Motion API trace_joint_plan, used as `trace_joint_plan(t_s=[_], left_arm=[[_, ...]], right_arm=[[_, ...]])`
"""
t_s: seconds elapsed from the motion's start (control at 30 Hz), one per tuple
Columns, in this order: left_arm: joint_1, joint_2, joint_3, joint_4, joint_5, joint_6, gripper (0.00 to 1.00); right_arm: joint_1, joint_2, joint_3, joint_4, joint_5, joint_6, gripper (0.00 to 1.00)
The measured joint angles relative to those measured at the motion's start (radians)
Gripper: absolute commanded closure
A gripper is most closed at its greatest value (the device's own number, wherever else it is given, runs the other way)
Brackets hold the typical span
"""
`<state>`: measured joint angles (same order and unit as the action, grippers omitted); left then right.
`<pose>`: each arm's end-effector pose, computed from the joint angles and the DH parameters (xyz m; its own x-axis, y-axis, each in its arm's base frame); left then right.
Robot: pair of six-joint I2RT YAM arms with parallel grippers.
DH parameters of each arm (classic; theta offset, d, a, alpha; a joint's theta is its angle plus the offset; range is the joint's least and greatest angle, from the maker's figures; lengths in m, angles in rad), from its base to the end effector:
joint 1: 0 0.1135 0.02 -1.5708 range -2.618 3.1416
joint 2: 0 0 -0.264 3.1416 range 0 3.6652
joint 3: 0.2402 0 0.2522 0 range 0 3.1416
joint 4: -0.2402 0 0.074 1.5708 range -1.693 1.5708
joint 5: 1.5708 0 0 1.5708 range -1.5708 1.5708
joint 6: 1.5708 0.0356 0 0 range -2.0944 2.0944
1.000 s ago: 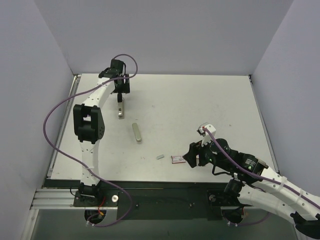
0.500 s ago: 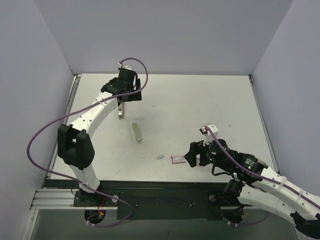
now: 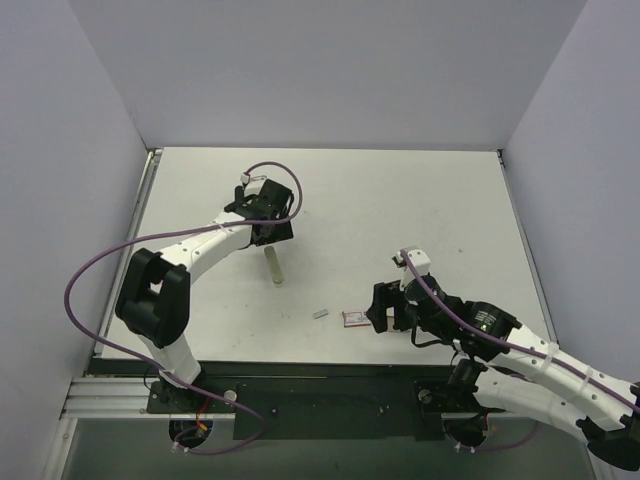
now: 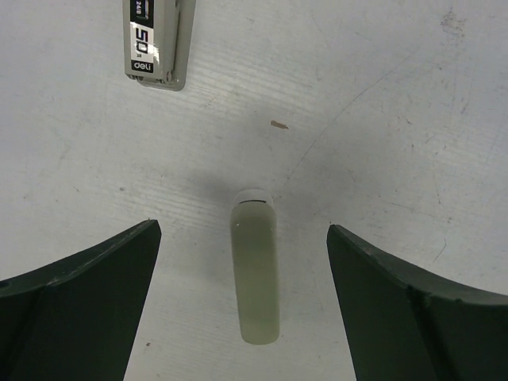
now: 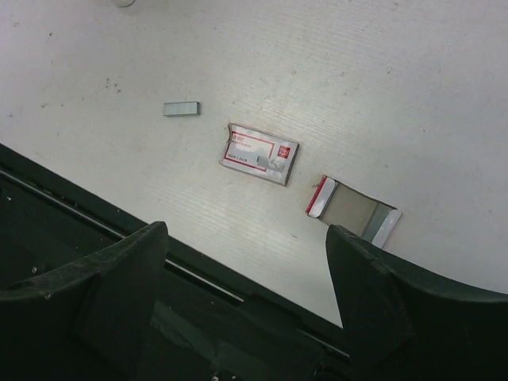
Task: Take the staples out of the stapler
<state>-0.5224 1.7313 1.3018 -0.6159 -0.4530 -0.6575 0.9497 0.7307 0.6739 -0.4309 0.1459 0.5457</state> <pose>0.3224 -0.1676 0.2349 -0.7514 -0.2015 -0.6284 -0.2536 0.9673 -0.0068 0.1019 0.1335 0.2845 -0.6119 0.0273 -0.7905 -0.4823 0.7792 0.4003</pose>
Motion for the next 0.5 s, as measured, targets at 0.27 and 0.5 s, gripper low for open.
trace_joint_plan(t_s=[0.27,0.5], left_arm=[[-0.033,0.002,0.0,0.007,-0.015,-0.098,0.03],[-0.043,0.023,-0.002,0.007,-0.024,-0.15,0.03]], right_arm=[[0.0,0.014,-0.01,0.0,0.005,0.005,0.24],[0.0,0.014,-0.011,0.0,0.005,0.005,0.26]])
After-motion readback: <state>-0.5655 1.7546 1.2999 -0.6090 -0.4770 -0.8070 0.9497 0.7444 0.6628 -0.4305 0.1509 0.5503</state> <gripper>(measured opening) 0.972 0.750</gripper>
